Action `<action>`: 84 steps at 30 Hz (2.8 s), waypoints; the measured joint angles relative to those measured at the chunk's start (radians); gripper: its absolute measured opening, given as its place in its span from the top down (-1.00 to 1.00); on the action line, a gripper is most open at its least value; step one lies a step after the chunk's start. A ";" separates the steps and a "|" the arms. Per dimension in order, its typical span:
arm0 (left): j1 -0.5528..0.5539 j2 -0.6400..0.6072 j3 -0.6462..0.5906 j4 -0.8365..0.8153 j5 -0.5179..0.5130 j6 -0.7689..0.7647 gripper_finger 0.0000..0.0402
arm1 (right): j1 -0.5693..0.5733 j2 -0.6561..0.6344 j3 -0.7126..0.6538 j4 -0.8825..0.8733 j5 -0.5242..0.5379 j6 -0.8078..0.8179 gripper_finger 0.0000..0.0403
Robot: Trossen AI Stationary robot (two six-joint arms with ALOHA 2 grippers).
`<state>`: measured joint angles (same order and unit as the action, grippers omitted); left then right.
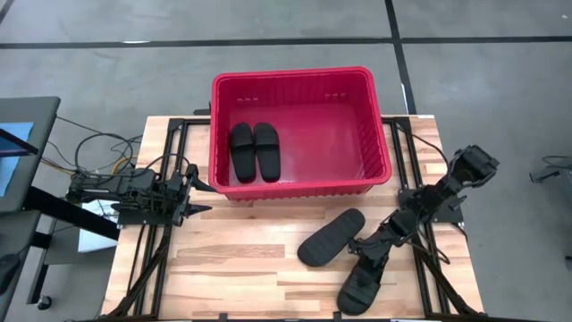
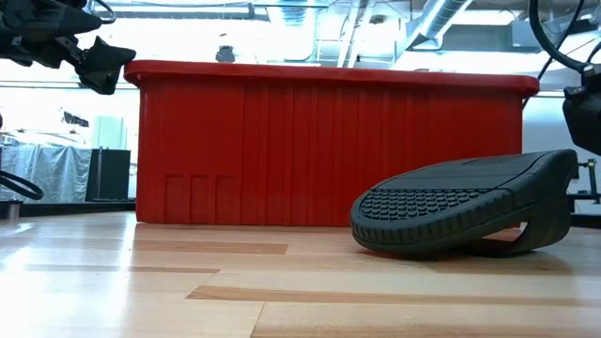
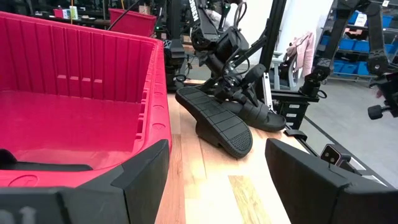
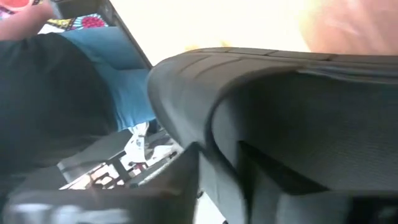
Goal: Pick and place slides into bin
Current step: Put the black slides into the red bin
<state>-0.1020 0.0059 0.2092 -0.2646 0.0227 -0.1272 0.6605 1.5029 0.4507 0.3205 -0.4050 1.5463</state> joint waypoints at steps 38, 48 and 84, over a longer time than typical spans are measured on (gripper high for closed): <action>0.000 0.000 0.000 0.000 0.000 0.000 -0.31 | -0.090 -0.232 1.004 -1.328 0.249 -0.416 1.00; 0.000 0.000 0.000 0.000 0.000 0.000 -0.31 | -0.389 -0.206 1.212 -1.606 0.188 -0.841 1.00; 0.000 0.000 0.000 0.000 0.000 0.000 -0.29 | -1.291 0.198 1.375 -1.890 0.119 -2.115 1.00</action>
<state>-0.1020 0.0059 0.2092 -0.2646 0.0223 -0.1272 -0.6303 1.7009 1.8258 -1.5697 -0.2860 -0.5687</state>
